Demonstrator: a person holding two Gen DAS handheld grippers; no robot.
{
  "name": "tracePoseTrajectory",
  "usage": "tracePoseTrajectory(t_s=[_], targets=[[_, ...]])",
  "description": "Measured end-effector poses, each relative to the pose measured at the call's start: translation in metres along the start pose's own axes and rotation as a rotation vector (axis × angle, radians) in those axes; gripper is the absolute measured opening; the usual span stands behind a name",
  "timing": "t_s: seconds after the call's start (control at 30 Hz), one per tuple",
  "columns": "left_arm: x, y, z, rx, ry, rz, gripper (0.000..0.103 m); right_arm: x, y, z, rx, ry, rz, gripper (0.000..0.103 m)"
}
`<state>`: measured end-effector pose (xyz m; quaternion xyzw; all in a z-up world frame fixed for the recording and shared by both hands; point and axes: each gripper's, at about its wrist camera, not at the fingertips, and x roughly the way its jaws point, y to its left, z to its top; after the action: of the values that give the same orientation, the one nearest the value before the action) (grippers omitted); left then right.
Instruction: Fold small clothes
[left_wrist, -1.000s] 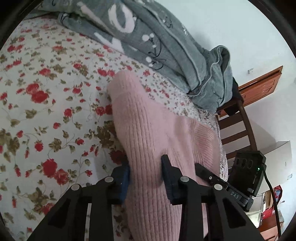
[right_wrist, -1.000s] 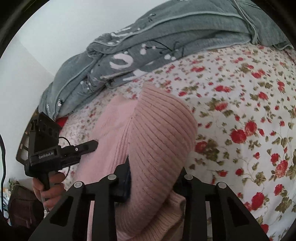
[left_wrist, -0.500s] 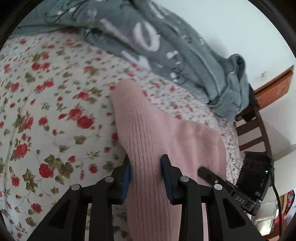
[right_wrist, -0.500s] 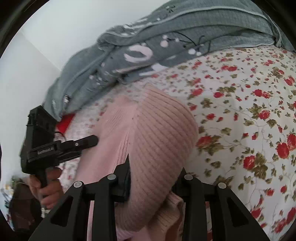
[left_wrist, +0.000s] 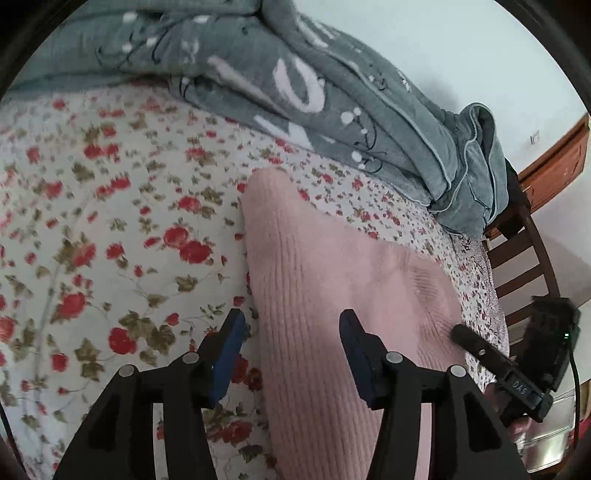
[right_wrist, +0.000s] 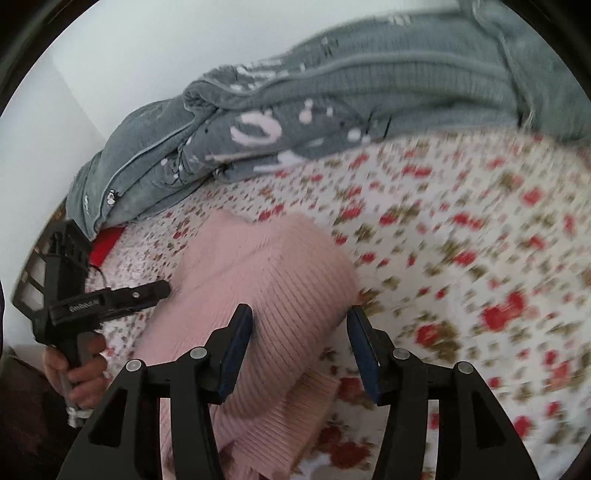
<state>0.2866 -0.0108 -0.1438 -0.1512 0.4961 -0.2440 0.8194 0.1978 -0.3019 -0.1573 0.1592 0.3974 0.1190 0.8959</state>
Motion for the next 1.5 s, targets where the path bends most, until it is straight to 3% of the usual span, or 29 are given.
tracePoseTrajectory(t_s=[0.17, 0.2, 0.3, 0.4, 0.53, 0.77, 0.9, 1.07, 1.33, 1.5], targets=[[-0.015, -0.018, -0.001, 0.047, -0.037, 0.004, 0.055, -0.024, 0.015, 0.001, -0.098, -0.102, -0.054, 0.052], [-0.018, -0.021, -0.002, 0.054, -0.043, 0.000, 0.055, -0.024, 0.017, 0.001, -0.108, -0.108, -0.044, 0.048], [-0.023, -0.028, -0.009, 0.069, -0.049, -0.016, 0.055, -0.013, 0.021, -0.002, -0.130, -0.086, -0.013, 0.033], [-0.021, -0.033, -0.018, 0.086, -0.038, -0.004, 0.056, 0.008, 0.024, -0.010, -0.146, -0.035, -0.042, 0.030], [-0.021, -0.033, -0.028, 0.092, -0.028, 0.023, 0.056, 0.011, 0.016, -0.016, -0.121, -0.005, -0.059, 0.030], [-0.033, -0.034, -0.032, 0.062, -0.053, 0.010, 0.056, -0.033, 0.039, -0.023, -0.167, -0.094, -0.025, 0.030], [-0.040, -0.046, -0.036, 0.100, -0.075, 0.042, 0.056, -0.020, 0.055, -0.043, -0.243, -0.062, -0.078, 0.030], [-0.043, -0.061, -0.040, 0.179, -0.107, 0.119, 0.056, -0.003, 0.045, -0.059, -0.186, -0.024, -0.106, 0.031], [-0.036, -0.066, -0.027, 0.203, -0.117, 0.121, 0.056, -0.018, 0.053, -0.036, -0.222, -0.065, -0.120, 0.031], [-0.022, -0.057, -0.005, 0.207, -0.110, 0.124, 0.066, -0.010, 0.046, -0.010, -0.211, -0.084, -0.134, 0.031]])
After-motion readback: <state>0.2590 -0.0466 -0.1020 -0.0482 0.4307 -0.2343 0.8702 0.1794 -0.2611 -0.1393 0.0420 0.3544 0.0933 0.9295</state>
